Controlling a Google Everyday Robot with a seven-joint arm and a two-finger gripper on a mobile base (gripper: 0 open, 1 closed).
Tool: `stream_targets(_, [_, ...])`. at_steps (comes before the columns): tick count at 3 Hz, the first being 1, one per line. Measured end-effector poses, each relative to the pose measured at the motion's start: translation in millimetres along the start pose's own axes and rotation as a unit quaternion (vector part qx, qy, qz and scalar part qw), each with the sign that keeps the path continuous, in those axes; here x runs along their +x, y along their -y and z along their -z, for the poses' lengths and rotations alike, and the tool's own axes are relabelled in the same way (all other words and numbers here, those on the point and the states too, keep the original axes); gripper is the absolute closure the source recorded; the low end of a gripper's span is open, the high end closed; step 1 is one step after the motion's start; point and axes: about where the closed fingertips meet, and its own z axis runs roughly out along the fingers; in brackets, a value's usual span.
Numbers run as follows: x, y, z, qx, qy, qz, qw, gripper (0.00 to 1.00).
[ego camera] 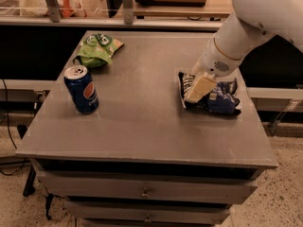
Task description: Move blue chip bag near green rice chip bag
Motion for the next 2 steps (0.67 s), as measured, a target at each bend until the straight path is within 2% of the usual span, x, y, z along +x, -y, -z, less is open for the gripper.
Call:
stream_targets(1, [12.6,-0.5,-11.0,-0.004,-0.014,-0.009,0.9999,0.64])
stream_targets(2, [14.9,4.7,-3.4,0.007,-0.022,-0.008,0.9997,0.88])
